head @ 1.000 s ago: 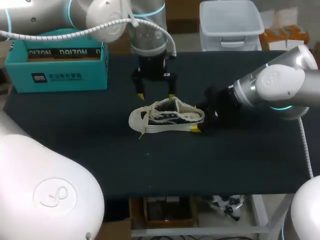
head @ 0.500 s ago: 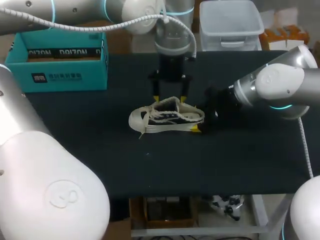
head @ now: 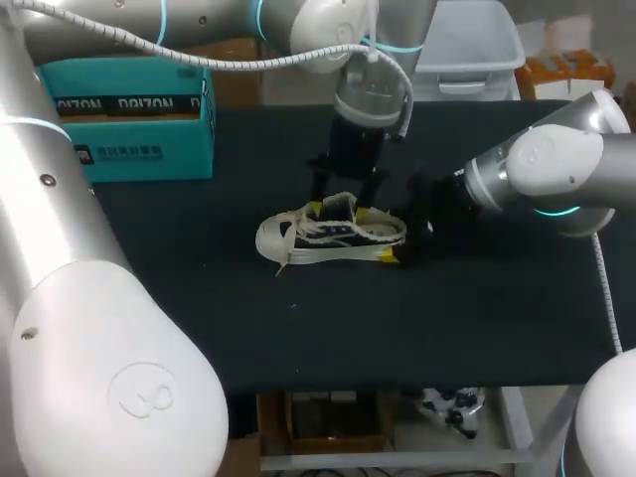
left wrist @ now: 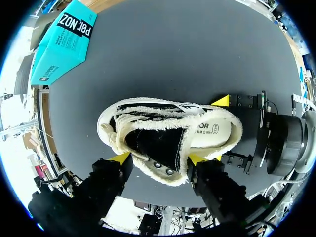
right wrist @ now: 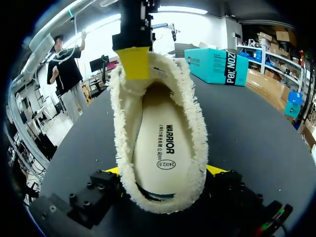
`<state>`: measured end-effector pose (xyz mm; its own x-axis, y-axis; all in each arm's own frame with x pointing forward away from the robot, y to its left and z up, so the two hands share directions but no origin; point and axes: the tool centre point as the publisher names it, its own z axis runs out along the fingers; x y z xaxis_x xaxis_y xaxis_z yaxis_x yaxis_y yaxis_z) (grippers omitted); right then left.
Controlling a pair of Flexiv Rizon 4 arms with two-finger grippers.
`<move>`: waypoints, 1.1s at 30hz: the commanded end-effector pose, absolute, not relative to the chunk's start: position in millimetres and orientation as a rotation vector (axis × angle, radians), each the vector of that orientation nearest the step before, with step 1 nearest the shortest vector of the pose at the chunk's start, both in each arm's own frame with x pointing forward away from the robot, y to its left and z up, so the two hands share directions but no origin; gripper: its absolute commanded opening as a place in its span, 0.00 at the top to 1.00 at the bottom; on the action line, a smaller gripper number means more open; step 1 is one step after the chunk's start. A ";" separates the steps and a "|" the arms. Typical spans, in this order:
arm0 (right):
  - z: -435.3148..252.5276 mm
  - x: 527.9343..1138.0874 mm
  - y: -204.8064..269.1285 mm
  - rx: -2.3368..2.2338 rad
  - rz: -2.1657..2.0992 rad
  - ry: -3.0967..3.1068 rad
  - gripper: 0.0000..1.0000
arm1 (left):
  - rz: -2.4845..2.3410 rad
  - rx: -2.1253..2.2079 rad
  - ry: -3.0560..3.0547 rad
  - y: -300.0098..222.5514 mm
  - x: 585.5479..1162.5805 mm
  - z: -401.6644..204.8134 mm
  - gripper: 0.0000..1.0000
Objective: Open the shoe tongue, take the insole out of the shoe, put the insole back into the shoe, and pack the shoe into the shoebox
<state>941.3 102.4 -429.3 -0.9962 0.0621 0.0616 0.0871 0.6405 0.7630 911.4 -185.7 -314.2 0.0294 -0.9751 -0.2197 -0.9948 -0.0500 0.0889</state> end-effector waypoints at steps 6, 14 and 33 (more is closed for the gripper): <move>-433.5 940.3 103.6 -0.126 -1.316 -2.815 1.00 | 0.316 -2.198 2.084 -171.6 913.1 -311.2 1.00; -433.5 940.3 103.6 -0.126 -1.316 -2.815 1.00 | 0.131 -2.217 2.148 -144.6 902.7 -302.4 1.00; -433.5 940.3 103.6 -0.126 -1.316 -2.815 1.00 | -0.449 -2.483 2.174 -79.0 899.1 -298.3 1.00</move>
